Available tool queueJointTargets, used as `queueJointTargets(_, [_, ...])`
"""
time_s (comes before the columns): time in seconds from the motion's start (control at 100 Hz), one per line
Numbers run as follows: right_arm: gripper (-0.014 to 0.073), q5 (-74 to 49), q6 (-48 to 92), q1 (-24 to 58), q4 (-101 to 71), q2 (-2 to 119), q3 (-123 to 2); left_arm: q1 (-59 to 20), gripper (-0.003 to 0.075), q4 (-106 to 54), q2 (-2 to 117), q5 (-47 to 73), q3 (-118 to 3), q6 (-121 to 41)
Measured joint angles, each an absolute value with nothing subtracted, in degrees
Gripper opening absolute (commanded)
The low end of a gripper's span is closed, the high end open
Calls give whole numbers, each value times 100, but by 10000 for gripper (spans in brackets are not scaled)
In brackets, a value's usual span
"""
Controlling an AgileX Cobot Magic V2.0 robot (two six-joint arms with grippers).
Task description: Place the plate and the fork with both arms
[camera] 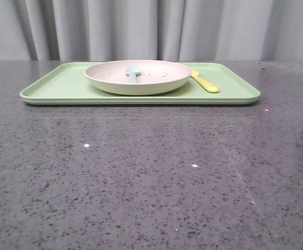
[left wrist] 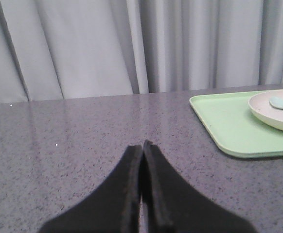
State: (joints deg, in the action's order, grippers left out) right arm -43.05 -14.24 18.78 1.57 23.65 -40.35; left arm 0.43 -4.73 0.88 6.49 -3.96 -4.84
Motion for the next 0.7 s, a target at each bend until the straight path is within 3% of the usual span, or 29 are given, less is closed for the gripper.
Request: queueJointTargets(0.7, [-68, -4297, -1424, 1878, 157, 2365, -4035, 91, -20, -684, -16, 259, 0, -451])
